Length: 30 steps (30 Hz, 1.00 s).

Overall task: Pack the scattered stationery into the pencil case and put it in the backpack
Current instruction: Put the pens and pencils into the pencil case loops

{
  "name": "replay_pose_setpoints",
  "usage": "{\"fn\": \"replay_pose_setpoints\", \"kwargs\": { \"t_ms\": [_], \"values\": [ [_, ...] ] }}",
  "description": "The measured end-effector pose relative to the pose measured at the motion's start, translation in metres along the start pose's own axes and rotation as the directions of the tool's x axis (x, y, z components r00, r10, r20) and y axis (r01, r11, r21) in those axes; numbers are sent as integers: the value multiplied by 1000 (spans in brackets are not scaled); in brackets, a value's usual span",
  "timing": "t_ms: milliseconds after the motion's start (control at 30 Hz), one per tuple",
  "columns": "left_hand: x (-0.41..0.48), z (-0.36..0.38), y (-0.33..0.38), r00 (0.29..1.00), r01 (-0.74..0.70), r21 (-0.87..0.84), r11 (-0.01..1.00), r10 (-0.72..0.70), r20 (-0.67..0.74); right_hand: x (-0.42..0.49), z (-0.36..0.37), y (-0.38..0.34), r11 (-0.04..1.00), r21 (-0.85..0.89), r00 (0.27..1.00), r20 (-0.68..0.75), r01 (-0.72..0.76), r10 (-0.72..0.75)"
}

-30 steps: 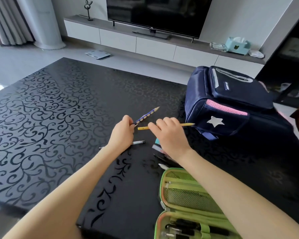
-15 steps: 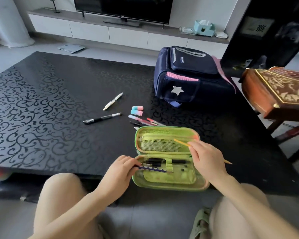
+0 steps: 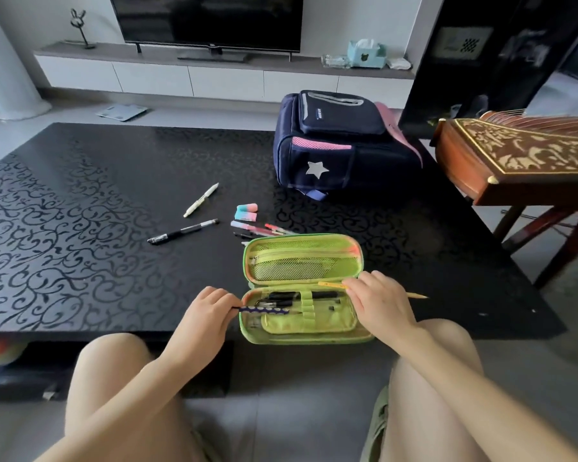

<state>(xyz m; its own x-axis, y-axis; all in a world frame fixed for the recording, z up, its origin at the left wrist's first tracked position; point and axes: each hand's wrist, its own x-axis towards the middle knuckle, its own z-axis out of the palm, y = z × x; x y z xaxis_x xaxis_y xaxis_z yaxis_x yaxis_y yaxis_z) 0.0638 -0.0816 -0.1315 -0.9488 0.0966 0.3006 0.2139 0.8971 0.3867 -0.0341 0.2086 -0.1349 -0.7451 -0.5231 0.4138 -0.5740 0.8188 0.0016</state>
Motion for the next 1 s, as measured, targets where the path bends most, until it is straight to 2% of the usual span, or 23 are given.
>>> {"fn": "replay_pose_setpoints", "kwargs": {
  "t_ms": [400,533,733,833,933,1000],
  "values": [
    [18,19,18,996,-83,-49,995,85,32,-2,3,-3,997,71,999,43,-32,29],
    [29,34,30,986,-111,-103,988,122,110,-2,2,-5,993,111,999,36,-28,25],
    [31,38,42,988,51,-206,977,-19,153,-4,-5,-12,942,328,997,53,-76,62],
    [26,30,41,986,118,-276,954,-81,143,-7,-9,-17,930,369,999,42,-10,-6],
    [25,13,32,975,213,-351,912,-221,17,-8,-13,-26,931,357,996,-8,82,-85],
    [25,2,30,963,249,-384,889,-269,3,-5,-13,-40,921,370,993,-39,122,-116]
  ]
}}
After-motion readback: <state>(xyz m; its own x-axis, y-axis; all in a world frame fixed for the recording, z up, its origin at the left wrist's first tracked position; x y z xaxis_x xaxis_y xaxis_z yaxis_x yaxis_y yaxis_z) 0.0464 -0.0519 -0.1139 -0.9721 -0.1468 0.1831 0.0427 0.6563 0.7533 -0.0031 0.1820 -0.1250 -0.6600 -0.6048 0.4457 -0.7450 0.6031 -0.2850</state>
